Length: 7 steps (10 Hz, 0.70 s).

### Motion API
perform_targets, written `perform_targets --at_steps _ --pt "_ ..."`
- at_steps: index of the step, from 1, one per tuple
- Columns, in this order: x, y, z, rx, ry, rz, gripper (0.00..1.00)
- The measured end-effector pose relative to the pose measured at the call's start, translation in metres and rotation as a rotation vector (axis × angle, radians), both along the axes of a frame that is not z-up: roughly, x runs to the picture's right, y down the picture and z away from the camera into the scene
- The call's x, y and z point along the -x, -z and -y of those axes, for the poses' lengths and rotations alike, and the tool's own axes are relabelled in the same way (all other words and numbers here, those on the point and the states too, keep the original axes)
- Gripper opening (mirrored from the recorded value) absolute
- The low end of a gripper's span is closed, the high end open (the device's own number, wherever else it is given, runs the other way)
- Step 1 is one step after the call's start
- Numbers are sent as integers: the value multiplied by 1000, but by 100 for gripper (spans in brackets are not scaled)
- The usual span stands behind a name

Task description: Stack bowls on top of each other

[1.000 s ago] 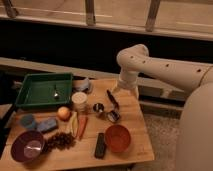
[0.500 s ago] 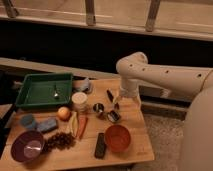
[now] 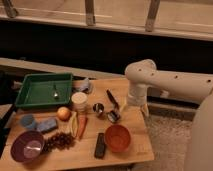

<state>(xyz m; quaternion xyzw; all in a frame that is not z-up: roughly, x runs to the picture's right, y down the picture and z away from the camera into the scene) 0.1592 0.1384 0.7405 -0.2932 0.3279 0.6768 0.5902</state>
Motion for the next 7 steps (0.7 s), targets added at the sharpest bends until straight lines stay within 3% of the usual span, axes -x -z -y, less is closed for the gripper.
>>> perform_targets --at_steps 1,7 --pt "7 -1 -13 48 23 36 80" --pt "10 0 -17 55 54 31 80"
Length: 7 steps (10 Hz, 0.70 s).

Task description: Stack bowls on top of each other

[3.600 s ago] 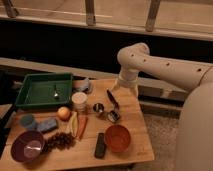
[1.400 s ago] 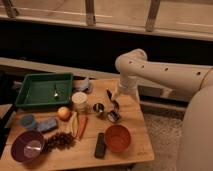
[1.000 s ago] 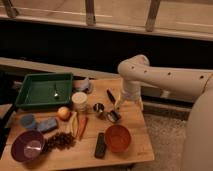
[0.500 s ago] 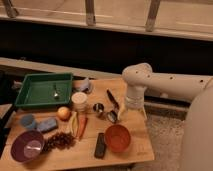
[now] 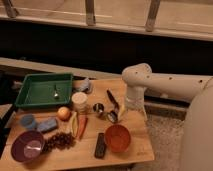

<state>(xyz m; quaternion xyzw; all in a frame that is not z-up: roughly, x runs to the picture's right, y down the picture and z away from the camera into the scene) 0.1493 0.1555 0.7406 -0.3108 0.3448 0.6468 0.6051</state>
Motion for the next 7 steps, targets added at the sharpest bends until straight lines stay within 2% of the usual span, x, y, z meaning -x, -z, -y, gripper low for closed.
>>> perform_targets --at_steps 4,7 --pt "11 4 -28 41 1 13 80" --pt "10 2 -48 92 -3 24 80"
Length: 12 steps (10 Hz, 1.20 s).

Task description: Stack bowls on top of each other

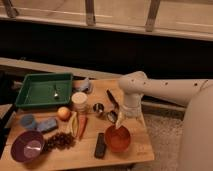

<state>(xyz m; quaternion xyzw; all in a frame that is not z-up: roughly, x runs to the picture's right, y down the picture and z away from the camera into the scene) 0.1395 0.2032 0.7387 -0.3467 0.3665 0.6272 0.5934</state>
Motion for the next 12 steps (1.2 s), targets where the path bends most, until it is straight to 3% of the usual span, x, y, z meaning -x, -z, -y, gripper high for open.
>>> perform_targets --at_steps 4,6,12 --pt "17 -18 -36 114 23 67 80" --pt "22 -24 -48 157 35 93 72" --pt "23 -21 -46 140 33 93 9"
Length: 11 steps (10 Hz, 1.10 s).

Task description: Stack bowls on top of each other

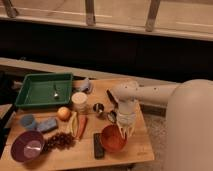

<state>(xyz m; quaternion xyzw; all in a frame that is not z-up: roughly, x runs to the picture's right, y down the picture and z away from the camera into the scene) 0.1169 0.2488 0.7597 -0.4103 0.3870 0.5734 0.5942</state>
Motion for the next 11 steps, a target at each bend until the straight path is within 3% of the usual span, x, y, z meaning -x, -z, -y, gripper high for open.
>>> perform_targets --at_steps 2,4,9,11 --pt "-1 1 2 -11 -6 -3 0" --pt "-4 5 12 -45 -15 -13 0" --pt "-25 32 76 -190 -17 -93 0" --pt "-15 34 103 -248 -2 -87 0"
